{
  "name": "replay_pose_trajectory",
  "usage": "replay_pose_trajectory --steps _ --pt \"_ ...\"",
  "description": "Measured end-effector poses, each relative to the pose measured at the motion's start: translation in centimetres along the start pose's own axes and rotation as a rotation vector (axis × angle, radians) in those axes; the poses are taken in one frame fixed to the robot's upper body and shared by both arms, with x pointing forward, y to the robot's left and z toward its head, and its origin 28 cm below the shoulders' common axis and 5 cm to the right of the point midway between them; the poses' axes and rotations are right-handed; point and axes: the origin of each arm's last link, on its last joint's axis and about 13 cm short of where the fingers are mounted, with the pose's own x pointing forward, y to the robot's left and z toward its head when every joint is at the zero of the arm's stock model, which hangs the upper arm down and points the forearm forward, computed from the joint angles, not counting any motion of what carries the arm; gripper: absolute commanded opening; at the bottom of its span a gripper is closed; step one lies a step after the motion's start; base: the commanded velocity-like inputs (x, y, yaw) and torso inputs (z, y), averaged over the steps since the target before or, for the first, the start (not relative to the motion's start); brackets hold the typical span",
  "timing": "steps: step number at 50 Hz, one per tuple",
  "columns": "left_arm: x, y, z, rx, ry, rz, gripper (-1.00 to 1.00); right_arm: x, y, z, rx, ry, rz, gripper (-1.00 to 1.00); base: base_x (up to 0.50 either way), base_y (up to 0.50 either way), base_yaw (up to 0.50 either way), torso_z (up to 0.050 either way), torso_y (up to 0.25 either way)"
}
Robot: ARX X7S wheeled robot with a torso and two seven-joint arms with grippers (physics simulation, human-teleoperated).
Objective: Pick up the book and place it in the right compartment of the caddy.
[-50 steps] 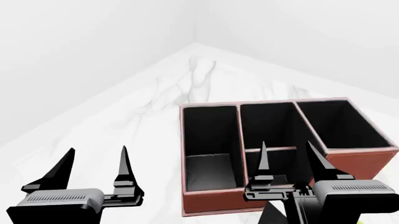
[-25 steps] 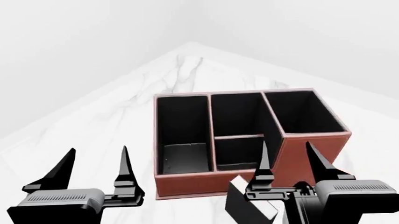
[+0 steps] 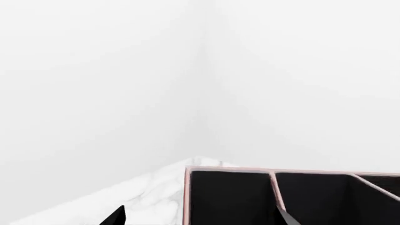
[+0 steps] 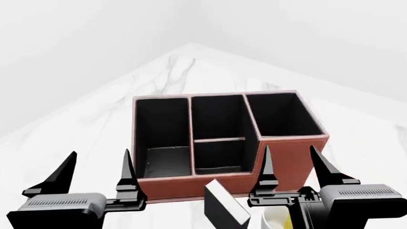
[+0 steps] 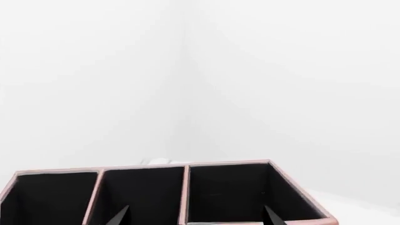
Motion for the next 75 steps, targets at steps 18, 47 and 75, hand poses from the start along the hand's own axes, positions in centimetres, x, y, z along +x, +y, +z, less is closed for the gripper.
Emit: replay_pose_trajectory --steps 18,47,75 --pt "0.0 0.0 0.0 0.001 -0.002 0.001 1.0 0.0 0.0 0.0 0.001 0.0 -0.001 1.0 0.0 0.0 0.0 0.0 0.0" --pt "0.0 0.1 0.1 0.005 0.001 0.006 1.0 -1.2 -0.4 -1.5 0.004 0.147 0.2 1.0 0.0 0.0 0.0 0.0 0.0" --pt "0.1 0.1 0.0 0.007 0.004 0.007 1.0 -2.0 -0.6 -2.5 0.0 0.255 0.336 1.0 0.0 0.0 0.0 0.0 0.0"
